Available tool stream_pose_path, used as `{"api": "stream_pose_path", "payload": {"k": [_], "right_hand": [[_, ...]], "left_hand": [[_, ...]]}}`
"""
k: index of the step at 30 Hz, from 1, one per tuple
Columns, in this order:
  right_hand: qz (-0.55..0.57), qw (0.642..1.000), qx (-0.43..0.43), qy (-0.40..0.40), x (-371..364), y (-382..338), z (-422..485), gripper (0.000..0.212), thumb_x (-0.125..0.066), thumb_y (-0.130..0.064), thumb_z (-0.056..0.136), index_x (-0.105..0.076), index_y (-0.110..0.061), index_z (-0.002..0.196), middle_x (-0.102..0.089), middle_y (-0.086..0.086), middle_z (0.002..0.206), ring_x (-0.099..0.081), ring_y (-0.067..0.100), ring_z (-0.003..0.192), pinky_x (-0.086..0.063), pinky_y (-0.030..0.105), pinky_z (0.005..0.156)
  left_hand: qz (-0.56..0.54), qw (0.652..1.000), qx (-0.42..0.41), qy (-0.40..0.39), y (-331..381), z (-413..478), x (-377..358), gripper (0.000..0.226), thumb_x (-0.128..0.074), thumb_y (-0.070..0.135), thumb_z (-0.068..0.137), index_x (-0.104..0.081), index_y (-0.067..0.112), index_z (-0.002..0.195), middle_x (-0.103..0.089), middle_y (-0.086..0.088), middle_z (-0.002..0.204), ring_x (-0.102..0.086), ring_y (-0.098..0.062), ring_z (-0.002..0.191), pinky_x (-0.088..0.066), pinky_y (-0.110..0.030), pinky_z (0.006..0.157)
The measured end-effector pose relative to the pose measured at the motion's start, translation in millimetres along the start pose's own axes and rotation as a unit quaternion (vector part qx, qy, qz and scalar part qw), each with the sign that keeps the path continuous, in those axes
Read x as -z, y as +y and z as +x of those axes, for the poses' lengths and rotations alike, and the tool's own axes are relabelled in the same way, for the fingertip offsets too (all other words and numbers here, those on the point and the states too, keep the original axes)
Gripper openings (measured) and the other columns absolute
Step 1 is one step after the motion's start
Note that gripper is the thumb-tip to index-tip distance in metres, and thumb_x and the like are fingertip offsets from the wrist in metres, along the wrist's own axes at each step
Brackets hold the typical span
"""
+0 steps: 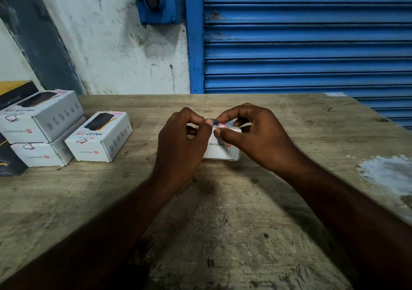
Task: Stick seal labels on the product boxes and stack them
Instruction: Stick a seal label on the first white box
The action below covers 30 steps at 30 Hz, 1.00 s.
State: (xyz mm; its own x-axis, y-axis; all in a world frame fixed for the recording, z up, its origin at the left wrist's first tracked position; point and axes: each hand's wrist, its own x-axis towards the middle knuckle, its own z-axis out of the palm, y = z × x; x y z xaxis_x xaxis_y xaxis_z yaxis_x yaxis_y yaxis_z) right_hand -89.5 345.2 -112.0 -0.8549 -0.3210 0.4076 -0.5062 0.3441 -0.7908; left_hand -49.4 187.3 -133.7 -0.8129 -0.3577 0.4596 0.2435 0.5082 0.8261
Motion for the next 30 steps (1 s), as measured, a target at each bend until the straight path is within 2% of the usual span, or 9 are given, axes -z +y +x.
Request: {"api": "stream_pose_path", "payload": {"k": [8,13,16,20,22,24,25,27,30], "right_hand": [[0.094,0.995,-0.036,-0.018,5.3,0.8,5.1,0.008,-0.073,-0.022,0.091,-0.075,-0.02,0.098,-0.075,-0.002,0.1,-0.066,0.016,0.092,-0.049,0.013,0.076],[0.072,0.996,-0.035,-0.04,7.7,4.1,4.4,0.026,-0.082,-0.028,0.083,-0.072,-0.027,0.106,-0.071,-0.011,0.111,-0.062,0.009,0.103,-0.052,0.027,0.092],[0.061,0.997,-0.033,-0.042,7.0,4.9,3.6,0.037,-0.086,-0.025,0.078,-0.069,-0.026,0.111,-0.069,-0.012,0.114,-0.062,0.007,0.103,-0.054,0.031,0.095],[0.048,0.997,-0.031,-0.042,6.4,7.6,4.6,0.046,-0.09,-0.02,0.073,-0.068,-0.025,0.113,-0.068,-0.01,0.114,-0.062,0.014,0.105,-0.054,0.039,0.096],[0.046,0.997,-0.03,-0.046,6.1,8.2,4.4,0.047,-0.09,-0.018,0.072,-0.068,-0.023,0.113,-0.068,-0.009,0.113,-0.061,0.016,0.106,-0.054,0.041,0.095],[0.045,0.997,-0.026,-0.049,6.0,8.7,4.4,0.048,-0.091,-0.016,0.071,-0.068,-0.021,0.113,-0.067,-0.008,0.112,-0.062,0.016,0.104,-0.054,0.04,0.094],[0.045,0.997,-0.025,-0.05,6.0,8.4,4.3,0.048,-0.091,-0.015,0.071,-0.067,-0.022,0.113,-0.067,-0.009,0.111,-0.062,0.014,0.103,-0.054,0.039,0.093],[0.043,0.998,-0.021,-0.049,5.8,8.5,4.4,0.048,-0.092,-0.015,0.069,-0.067,-0.025,0.11,-0.066,-0.01,0.109,-0.062,0.012,0.101,-0.056,0.038,0.092],[0.044,0.998,-0.022,-0.048,4.9,9.2,5.0,0.051,-0.095,-0.016,0.065,-0.067,-0.028,0.106,-0.065,-0.012,0.104,-0.062,0.009,0.094,-0.058,0.039,0.089]], "left_hand": [[-0.031,0.998,0.058,-0.003,2.9,1.1,-0.1,0.017,-0.064,0.039,0.095,-0.062,0.027,0.083,-0.07,0.007,0.094,-0.068,-0.012,0.082,-0.058,-0.054,0.072],[-0.064,0.993,0.096,-0.011,3.7,2.1,1.7,0.006,-0.066,0.039,0.092,-0.064,0.034,0.091,-0.067,0.016,0.098,-0.065,-0.009,0.095,-0.058,-0.053,0.083],[-0.09,0.987,0.129,-0.026,3.9,2.5,1.9,0.013,-0.069,0.04,0.09,-0.064,0.035,0.102,-0.066,0.016,0.105,-0.065,-0.009,0.101,-0.058,-0.048,0.087],[-0.17,0.951,0.241,-0.09,7.7,2.5,1.8,0.033,-0.07,0.038,0.09,-0.062,0.028,0.12,-0.068,0.005,0.111,-0.069,-0.01,0.092,-0.054,-0.031,0.067],[-0.201,0.933,0.274,-0.119,9.4,3.1,3.4,0.023,-0.069,0.035,0.091,-0.066,0.024,0.111,-0.076,0.005,0.094,-0.072,-0.006,0.076,-0.053,-0.028,0.062],[-0.22,0.917,0.298,-0.148,11.2,2.4,5.0,0.009,-0.066,0.03,0.093,-0.069,0.022,0.094,-0.076,0.004,0.074,-0.072,-0.008,0.065,-0.055,-0.031,0.068],[-0.23,0.909,0.31,-0.157,11.6,2.1,5.4,0.009,-0.066,0.029,0.094,-0.07,0.021,0.091,-0.076,0.003,0.071,-0.072,-0.011,0.067,-0.056,-0.034,0.075],[-0.248,0.898,0.323,-0.17,11.2,2.5,6.3,0.009,-0.065,0.026,0.094,-0.07,0.019,0.091,-0.076,0.001,0.072,-0.071,-0.016,0.077,-0.055,-0.037,0.086],[-0.266,0.886,0.336,-0.179,11.6,2.9,9.2,0.008,-0.066,0.023,0.093,-0.07,0.017,0.095,-0.077,-0.002,0.078,-0.071,-0.018,0.083,-0.055,-0.037,0.088]]}}
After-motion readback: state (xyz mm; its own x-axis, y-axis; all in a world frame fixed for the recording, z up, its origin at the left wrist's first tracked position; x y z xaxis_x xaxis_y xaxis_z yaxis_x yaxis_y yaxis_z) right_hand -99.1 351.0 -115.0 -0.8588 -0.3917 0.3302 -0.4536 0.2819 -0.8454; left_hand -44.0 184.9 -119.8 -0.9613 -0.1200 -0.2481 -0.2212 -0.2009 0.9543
